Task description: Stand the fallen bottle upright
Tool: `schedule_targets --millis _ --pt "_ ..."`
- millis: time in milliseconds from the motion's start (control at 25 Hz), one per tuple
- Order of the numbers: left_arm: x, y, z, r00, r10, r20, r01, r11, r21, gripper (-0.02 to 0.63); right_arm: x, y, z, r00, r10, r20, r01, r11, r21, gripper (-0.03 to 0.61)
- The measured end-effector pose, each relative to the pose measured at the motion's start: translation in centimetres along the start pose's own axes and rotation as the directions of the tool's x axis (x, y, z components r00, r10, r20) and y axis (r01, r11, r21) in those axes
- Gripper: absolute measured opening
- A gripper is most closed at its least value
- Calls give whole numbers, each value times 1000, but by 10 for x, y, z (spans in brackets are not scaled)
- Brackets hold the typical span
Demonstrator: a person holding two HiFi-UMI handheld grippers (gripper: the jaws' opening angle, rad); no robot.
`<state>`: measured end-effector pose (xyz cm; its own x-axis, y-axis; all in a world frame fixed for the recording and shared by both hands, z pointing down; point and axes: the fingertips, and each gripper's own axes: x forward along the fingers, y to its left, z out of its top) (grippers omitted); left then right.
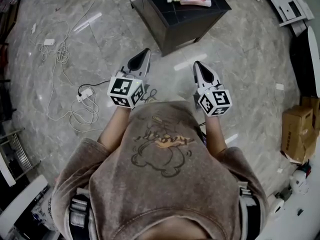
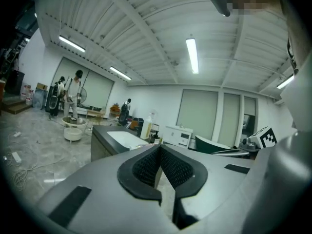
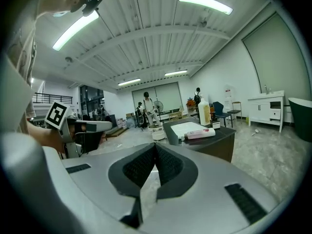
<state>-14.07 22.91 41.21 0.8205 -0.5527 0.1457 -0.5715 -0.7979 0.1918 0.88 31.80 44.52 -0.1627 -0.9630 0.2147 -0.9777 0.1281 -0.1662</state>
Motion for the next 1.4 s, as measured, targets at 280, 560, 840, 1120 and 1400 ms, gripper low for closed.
schedule_targets --millis 280,560,840,1120,1400 --pt "7 23 4 999 -35 -10 35 999 8 18 21 11 -6 1000 -22 -6 22 1000 16 -3" --pt "28 51 8 999 -37 4 37 999 -1 18 57 3 -3 1000 -19 -3 19 1000 6 -3" --pt "68 76 15 999 -41 9 42 999 -8 18 106 -14 9 1000 12 -2 -12 1000 1 -3" --pt "125 97 34 999 -39 11 39 999 -14 18 157 -50 30 999 45 -11 -45 999 4 -3" --pt "193 122 64 1000 -17 16 17 1000 -15 18 206 -101 59 998 66 -23 -66 998 12 -3"
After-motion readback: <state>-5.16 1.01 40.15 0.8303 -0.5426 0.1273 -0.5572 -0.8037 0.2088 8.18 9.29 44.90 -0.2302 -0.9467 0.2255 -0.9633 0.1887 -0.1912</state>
